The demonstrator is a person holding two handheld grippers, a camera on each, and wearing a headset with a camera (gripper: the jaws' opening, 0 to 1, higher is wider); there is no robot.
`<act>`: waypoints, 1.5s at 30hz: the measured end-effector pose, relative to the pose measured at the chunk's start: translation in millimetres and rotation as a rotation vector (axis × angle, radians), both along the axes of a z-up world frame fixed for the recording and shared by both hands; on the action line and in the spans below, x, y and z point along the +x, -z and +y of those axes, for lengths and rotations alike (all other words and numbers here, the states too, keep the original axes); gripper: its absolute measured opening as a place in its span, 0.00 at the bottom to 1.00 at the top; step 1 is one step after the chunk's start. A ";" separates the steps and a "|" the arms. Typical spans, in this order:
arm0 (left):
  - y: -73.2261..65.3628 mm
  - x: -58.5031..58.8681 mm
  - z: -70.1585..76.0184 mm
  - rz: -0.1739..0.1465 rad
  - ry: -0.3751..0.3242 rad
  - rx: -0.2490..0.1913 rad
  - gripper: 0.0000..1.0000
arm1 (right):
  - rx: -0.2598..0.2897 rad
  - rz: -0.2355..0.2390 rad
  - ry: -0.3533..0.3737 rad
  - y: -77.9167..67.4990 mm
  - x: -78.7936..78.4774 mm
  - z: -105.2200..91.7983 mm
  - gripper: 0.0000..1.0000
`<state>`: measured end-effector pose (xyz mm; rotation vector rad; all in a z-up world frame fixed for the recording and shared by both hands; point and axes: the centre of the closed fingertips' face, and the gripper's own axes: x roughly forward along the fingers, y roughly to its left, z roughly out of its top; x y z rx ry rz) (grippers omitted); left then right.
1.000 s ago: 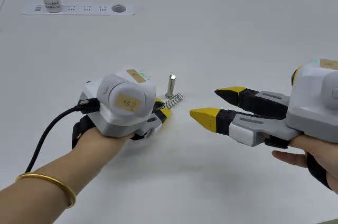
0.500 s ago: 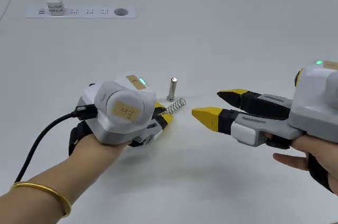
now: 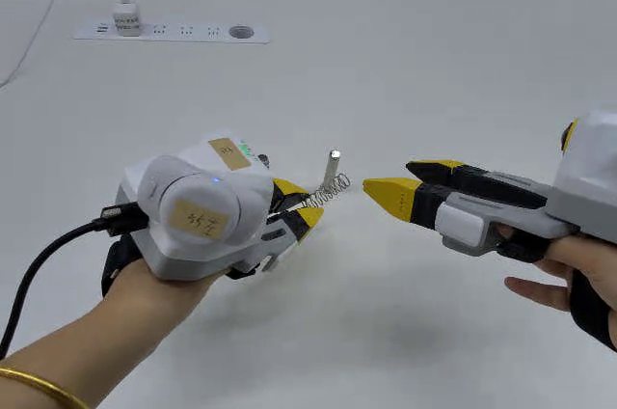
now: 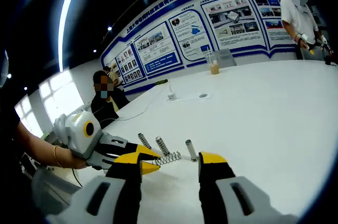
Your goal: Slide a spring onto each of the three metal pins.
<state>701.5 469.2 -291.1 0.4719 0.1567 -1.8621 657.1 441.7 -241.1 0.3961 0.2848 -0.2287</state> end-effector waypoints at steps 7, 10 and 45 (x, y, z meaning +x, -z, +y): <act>-23.8 1.3 7.3 -0.003 -0.003 -0.073 0.10 | 0.075 -0.057 -0.007 -8.5 10.3 5.6 0.39; -32.0 2.0 10.6 0.004 -0.005 -0.096 0.10 | 0.112 -0.088 -0.007 -12.7 13.9 7.0 0.37; -76.8 1.0 26.7 0.145 -0.039 -0.270 0.10 | 0.550 -0.345 -0.002 -38.2 43.9 26.3 0.15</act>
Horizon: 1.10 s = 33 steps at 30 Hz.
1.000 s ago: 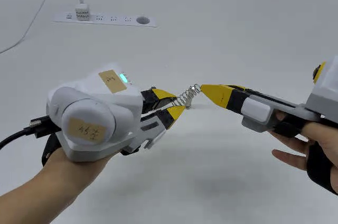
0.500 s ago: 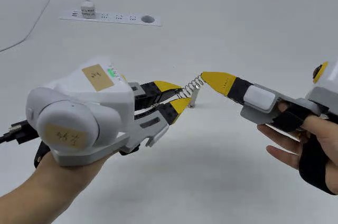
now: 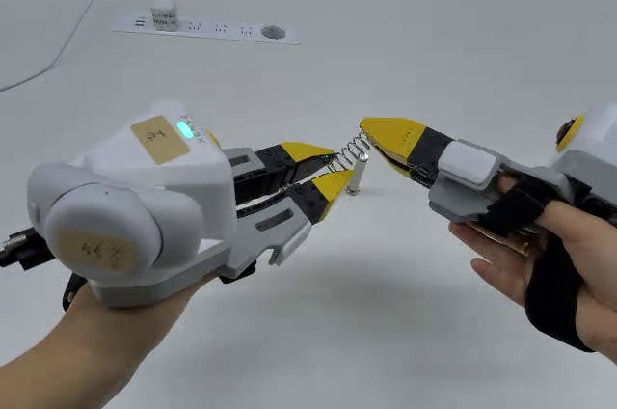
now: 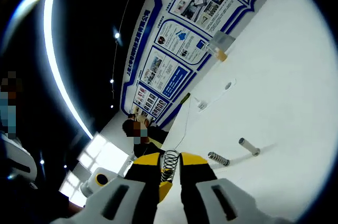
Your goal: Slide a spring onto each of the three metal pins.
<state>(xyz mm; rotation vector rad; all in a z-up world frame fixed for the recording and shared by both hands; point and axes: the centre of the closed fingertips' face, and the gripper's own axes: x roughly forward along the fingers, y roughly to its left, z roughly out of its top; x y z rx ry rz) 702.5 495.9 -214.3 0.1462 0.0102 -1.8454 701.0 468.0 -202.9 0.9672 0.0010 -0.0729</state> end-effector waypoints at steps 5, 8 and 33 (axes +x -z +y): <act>-3.1 0.3 0.2 0.006 -0.002 -0.007 0.10 | 0.084 -0.045 0.003 -2.2 0.2 -0.1 0.12; -3.7 0.3 0.4 0.009 -0.003 -0.005 0.10 | 0.093 -0.053 0.002 -3.8 1.1 0.8 0.11; 26.4 11.6 8.4 0.013 -0.040 0.163 0.31 | -0.262 0.076 0.038 -2.7 0.1 -16.2 0.11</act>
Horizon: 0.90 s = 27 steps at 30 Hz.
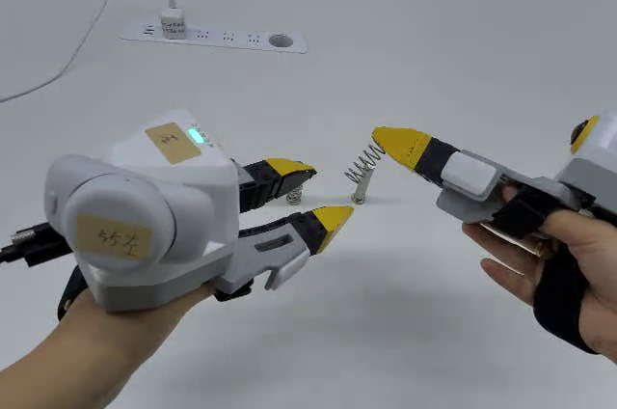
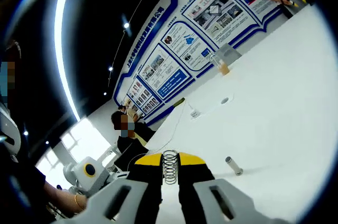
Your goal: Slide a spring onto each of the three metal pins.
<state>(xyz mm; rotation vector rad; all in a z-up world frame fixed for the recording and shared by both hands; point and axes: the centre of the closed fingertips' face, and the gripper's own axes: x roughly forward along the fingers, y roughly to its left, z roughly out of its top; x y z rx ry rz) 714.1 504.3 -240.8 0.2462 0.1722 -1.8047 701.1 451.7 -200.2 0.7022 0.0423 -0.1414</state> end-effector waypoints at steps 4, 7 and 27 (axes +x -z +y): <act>4.5 5.5 4.1 -0.027 -0.016 0.021 0.36 | -0.075 0.027 0.008 0.4 0.6 -6.3 0.11; 9.3 7.6 8.1 -0.025 -0.022 0.044 0.41 | -0.130 0.046 0.012 1.4 1.9 -10.5 0.11; 18.8 27.9 27.3 0.013 -0.102 0.078 0.77 | -0.362 0.164 0.022 17.7 11.2 -28.2 0.11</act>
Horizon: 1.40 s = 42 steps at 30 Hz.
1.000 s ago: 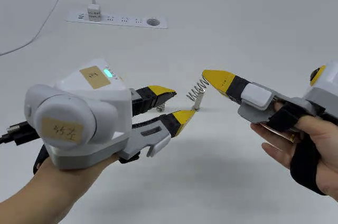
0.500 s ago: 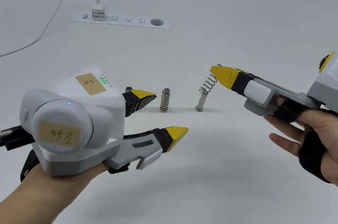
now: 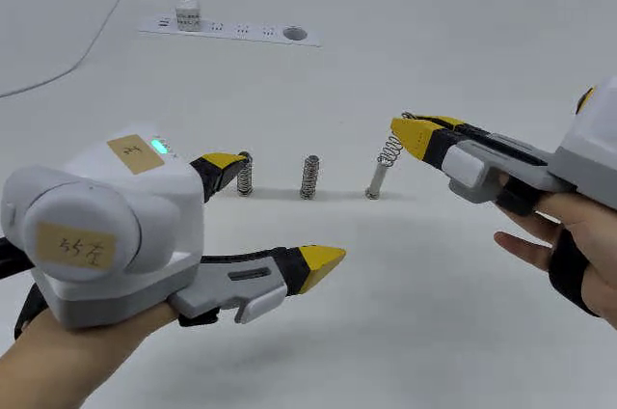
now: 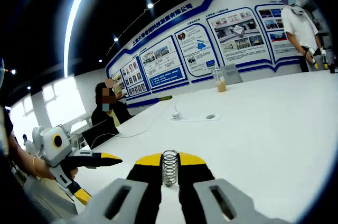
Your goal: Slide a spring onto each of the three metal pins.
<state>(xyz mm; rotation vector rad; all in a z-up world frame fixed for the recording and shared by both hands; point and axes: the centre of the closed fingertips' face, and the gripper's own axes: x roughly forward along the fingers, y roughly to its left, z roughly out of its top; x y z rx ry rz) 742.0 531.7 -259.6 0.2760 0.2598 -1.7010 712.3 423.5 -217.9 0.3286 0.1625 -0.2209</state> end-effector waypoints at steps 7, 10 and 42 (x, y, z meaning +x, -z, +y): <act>0.3 7.3 1.7 0.013 -0.039 -0.010 0.85 | -0.032 0.016 0.015 4.2 1.8 -11.1 0.11; 2.7 9.9 2.2 0.002 -0.045 0.001 0.89 | -0.043 0.023 0.020 6.4 3.0 -15.0 0.11; 17.5 20.5 5.8 0.029 -0.097 0.057 0.99 | -0.131 0.101 0.023 34.2 11.9 -26.5 0.11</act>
